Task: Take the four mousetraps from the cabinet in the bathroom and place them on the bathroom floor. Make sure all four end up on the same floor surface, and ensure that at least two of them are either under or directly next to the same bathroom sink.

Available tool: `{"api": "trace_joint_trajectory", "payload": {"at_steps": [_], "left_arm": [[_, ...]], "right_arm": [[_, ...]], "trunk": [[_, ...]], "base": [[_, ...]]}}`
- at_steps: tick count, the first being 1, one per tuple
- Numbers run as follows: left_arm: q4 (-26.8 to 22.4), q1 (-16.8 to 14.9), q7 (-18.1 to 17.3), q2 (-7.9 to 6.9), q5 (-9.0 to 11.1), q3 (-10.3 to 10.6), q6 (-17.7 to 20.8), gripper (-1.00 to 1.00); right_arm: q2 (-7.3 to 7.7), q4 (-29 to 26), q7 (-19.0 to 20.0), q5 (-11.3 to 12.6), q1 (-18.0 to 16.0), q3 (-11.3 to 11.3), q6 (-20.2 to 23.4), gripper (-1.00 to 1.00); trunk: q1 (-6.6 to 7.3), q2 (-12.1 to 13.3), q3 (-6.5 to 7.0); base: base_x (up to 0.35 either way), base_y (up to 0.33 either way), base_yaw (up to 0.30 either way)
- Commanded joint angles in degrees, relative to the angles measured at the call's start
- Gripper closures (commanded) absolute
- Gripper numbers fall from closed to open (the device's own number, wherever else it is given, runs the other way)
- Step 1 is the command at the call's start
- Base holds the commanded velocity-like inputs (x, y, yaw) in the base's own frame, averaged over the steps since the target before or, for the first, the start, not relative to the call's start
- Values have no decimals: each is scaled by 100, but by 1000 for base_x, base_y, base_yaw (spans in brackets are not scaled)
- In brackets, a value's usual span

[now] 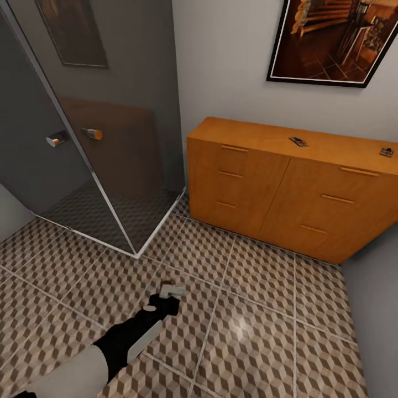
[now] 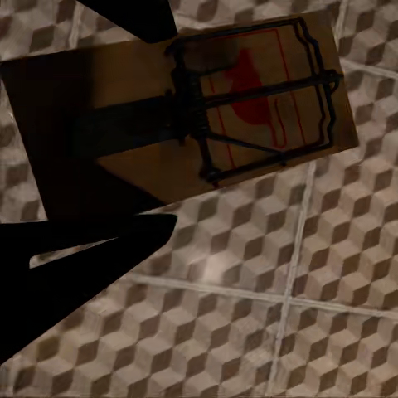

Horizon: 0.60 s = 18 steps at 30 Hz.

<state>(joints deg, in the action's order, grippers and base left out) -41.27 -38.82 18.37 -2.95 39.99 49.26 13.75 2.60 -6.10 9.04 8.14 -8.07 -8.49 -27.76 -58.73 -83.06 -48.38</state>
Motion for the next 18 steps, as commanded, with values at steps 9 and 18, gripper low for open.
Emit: {"api": "trace_joint_trajectory", "payload": {"at_steps": [9, 18], "left_arm": [[2206, 884, -331, -38, 10, 309, -3142, 100], [4098, 1295, -1136, 92, 32, 321, -5046, 100]], "right_arm": [[254, -868, -617, 68, -2, -46, -4, 100], [354, -1463, -745, 65, -2, -39, 38, 100]], "trunk": [[0, -2, -3], [0, -2, -3]], "base": [[0, 0, 0], [0, 0, 0]]}}
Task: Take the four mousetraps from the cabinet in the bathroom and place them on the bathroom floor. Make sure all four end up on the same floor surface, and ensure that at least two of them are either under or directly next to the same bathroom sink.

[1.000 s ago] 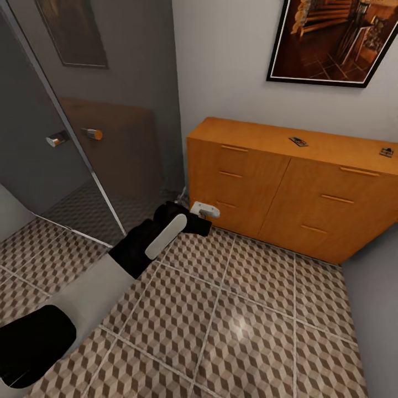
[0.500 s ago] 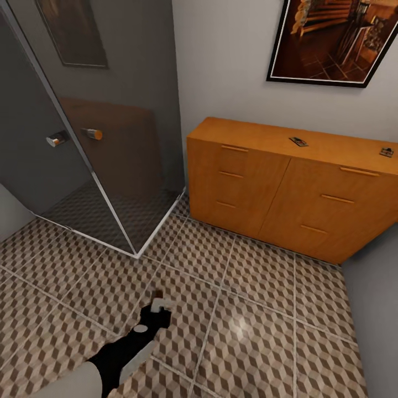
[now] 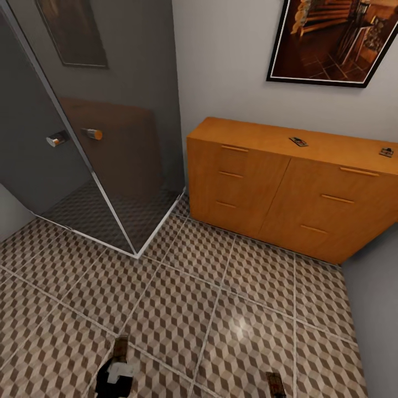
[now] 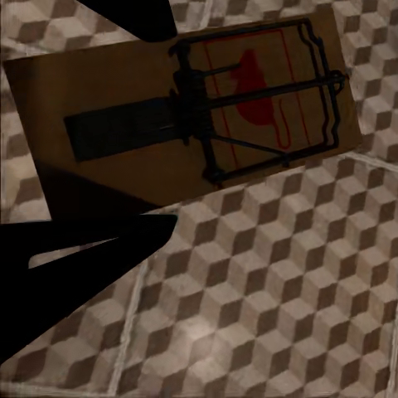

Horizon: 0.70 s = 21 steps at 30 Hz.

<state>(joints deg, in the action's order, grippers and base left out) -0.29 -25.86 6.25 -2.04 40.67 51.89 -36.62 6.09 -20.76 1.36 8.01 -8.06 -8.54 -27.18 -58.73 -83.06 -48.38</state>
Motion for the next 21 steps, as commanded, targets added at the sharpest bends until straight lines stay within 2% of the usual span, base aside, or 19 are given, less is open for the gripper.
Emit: {"api": "trace_joint_trajectory", "payload": {"at_steps": [1, 3, 8, 12, 21], "left_arm": [[166, 47, 37, 20, -35, 58, -200, 100], [340, 166, -2, 41, -34, 57, -570, 100], [440, 420, -29, 88, -33, 58, -908, 100], [456, 574, -31, 98, -33, 59, -971, 100], [460, 658, -23, 116, -33, 58, -964, 100]], "right_arm": [[9, -48, -6, 78, -3, -34, -19, 100], [13, -134, -60, 78, -3, -34, -13, 100], [15, -287, -136, 74, -9, -34, 5, 100], [12, -318, -194, 78, -11, -37, -41, 100], [41, -199, -215, 78, -12, -45, -338, 100]], "trunk": [[0, -2, -3], [0, -2, -3], [0, -2, -3], [0, -2, -3], [0, -2, -3]], "base": [[0, 0, 0], [0, 0, 0], [0, 0, 0], [0, 0, 0], [0, 0, 0]]}}
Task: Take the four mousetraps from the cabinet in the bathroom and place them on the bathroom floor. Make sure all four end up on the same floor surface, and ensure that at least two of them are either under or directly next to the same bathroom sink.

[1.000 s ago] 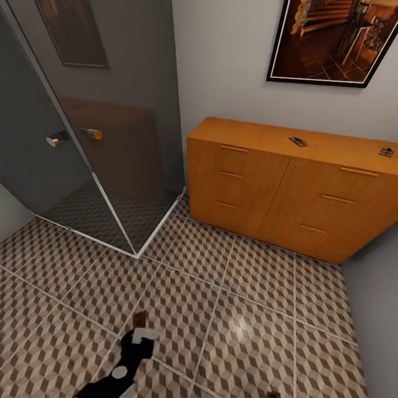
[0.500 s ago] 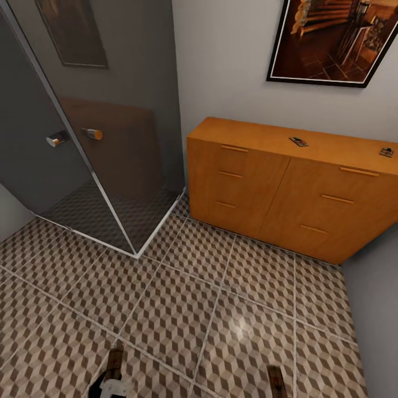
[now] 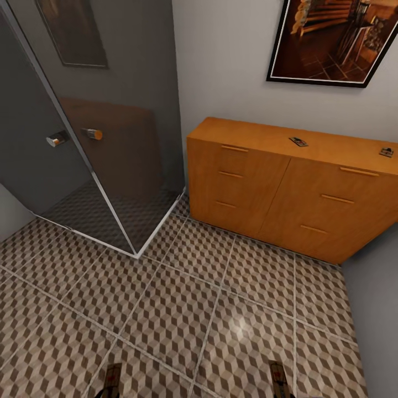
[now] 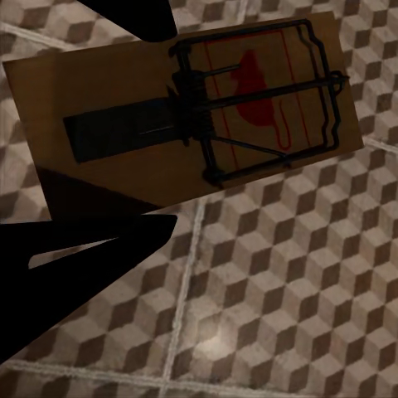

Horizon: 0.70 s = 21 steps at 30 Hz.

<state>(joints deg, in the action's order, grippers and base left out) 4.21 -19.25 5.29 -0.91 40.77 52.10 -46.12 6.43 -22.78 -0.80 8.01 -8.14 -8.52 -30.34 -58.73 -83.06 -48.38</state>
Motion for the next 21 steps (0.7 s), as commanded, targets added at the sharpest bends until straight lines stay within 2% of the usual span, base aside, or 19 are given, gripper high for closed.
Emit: {"api": "trace_joint_trajectory", "payload": {"at_steps": [1, 21], "left_arm": [[10, 0, 75, 10, -43, 37, -13, 100], [10, 9, 95, 30, -34, 34, 14, 100]], "right_arm": [[10, 12, 1, 78, -3, -50, -32, 100], [9, 73, -17, 78, -3, -53, -51, 100]], "trunk": [[0, -2, -4], [0, -2, 24]], "base": [[0, 0, 0], [0, 0, 0]]}}
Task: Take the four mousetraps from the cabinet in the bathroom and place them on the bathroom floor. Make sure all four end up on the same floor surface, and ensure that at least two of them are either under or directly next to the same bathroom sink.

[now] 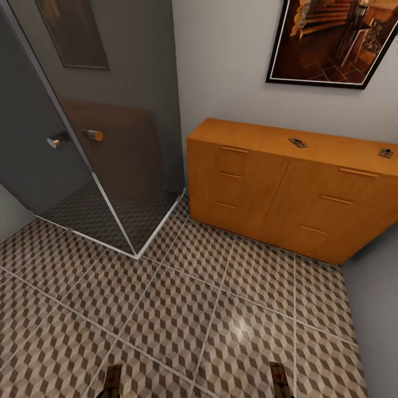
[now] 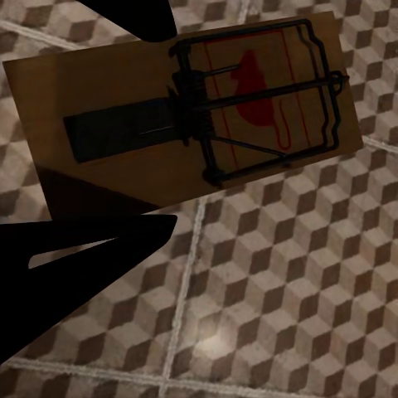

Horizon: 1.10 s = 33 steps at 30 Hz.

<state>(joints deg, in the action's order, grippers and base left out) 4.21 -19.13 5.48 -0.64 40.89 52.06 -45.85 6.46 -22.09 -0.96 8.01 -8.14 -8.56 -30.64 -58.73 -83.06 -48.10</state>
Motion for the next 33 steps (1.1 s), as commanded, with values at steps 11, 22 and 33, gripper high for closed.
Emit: {"api": "trace_joint_trajectory", "payload": {"at_steps": [11, 22, 33], "left_arm": [[10, -3, 76, 3, -47, 37, -12, 100], [10, -4, 84, 7, -47, 35, -12, 100], [10, -3, 85, 3, -40, 32, -12, 100]], "right_arm": [[5, 63, 0, 78, -3, -48, -21, 100], [5, 68, 0, 78, -3, -49, -21, 100], [5, 120, 0, 78, -3, -41, -16, 100]], "trunk": [[0, -2, 94], [0, -2, 194], [0, -2, 294]], "base": [[0, 0, 0], [0, 0, 0], [0, 0, 0]]}}
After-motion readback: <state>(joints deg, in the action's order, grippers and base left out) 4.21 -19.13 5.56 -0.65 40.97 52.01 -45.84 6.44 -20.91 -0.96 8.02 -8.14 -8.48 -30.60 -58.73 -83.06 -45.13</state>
